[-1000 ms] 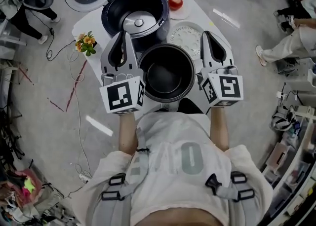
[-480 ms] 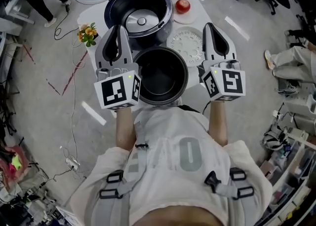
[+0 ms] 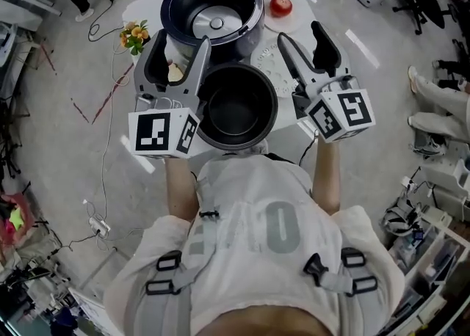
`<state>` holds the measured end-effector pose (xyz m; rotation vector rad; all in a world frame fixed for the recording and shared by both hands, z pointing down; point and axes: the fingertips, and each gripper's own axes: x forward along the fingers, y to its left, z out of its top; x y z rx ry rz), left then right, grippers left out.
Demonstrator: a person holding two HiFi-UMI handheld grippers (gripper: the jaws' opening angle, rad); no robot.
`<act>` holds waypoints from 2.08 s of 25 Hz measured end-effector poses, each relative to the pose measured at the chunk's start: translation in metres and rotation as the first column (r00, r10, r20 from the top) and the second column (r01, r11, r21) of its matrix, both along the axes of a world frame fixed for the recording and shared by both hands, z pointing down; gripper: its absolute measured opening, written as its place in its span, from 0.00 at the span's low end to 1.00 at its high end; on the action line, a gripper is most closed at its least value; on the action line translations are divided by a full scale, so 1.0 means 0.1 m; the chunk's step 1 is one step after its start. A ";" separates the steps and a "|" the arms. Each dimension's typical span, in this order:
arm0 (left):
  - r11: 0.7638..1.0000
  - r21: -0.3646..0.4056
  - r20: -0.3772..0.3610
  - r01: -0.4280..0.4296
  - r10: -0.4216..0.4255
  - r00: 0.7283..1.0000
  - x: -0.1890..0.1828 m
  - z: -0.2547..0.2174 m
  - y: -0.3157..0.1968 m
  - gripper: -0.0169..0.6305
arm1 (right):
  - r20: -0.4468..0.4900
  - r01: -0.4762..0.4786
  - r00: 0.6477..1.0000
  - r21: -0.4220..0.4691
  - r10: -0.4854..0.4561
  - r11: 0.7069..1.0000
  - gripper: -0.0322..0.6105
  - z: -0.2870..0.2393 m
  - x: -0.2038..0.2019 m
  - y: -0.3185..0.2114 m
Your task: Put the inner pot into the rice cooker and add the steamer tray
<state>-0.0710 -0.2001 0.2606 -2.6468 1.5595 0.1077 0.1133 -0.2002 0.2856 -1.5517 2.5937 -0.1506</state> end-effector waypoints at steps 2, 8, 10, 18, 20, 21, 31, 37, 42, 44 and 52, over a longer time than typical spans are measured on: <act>1.000 -0.008 -0.005 0.017 -0.017 1.000 -0.06 0.02 0.00 0.47 | 0.056 0.014 0.998 -0.013 -0.013 1.000 0.55 -0.01 0.01 -0.02; 0.997 -0.078 -0.038 -0.030 0.027 0.999 -0.19 0.23 -0.06 0.47 | 0.091 0.093 0.992 -0.117 -0.083 0.989 0.58 0.23 0.05 0.00; 0.989 -0.137 -0.037 -0.056 0.051 0.998 -0.24 0.40 -0.04 0.47 | 0.103 0.113 0.990 -0.158 -0.097 0.981 0.58 0.38 0.06 0.05; 0.909 -0.415 -0.126 -0.045 -0.008 0.992 -0.52 1.38 0.35 0.47 | 0.127 0.194 0.979 -0.344 -0.159 0.919 0.57 1.06 -0.05 0.29; 0.880 -0.471 -0.150 -0.062 -0.011 0.989 -0.52 1.58 0.47 0.47 | 0.155 0.217 0.973 -0.390 -0.169 0.895 0.56 1.24 -0.07 0.37; 0.866 -0.495 -0.161 -0.072 -0.010 0.987 -0.51 1.67 0.53 0.47 | 0.170 0.228 0.970 -0.413 -0.172 0.882 0.56 1.32 -0.08 0.41; 0.779 -0.616 -0.162 -0.115 0.017 0.987 -0.45 2.24 0.92 0.47 | 0.203 0.301 0.953 -0.574 -0.223 0.761 0.54 2.01 -0.25 0.72; 0.750 -0.651 -0.132 -0.113 0.035 0.991 -0.42 2.40 1.00 0.47 | 0.197 0.319 0.948 -0.614 -0.251 0.722 0.52 2.21 -0.33 0.76; 0.734 -0.672 -0.115 -0.098 0.028 0.993 -0.44 2.49 1.06 0.47 | 0.131 0.294 0.953 -0.634 -0.275 0.716 0.46 2.33 -0.36 0.77; 0.730 -0.677 -0.111 -0.092 0.023 0.994 -0.47 2.52 1.07 0.47 | 0.128 0.291 0.953 -0.638 -0.274 0.713 0.47 2.34 -0.36 0.76; 0.741 -0.667 -0.053 -0.079 0.059 0.997 -0.40 2.49 1.09 0.37 | 0.039 0.304 0.932 -0.625 -0.360 0.719 0.32 2.28 -0.46 0.82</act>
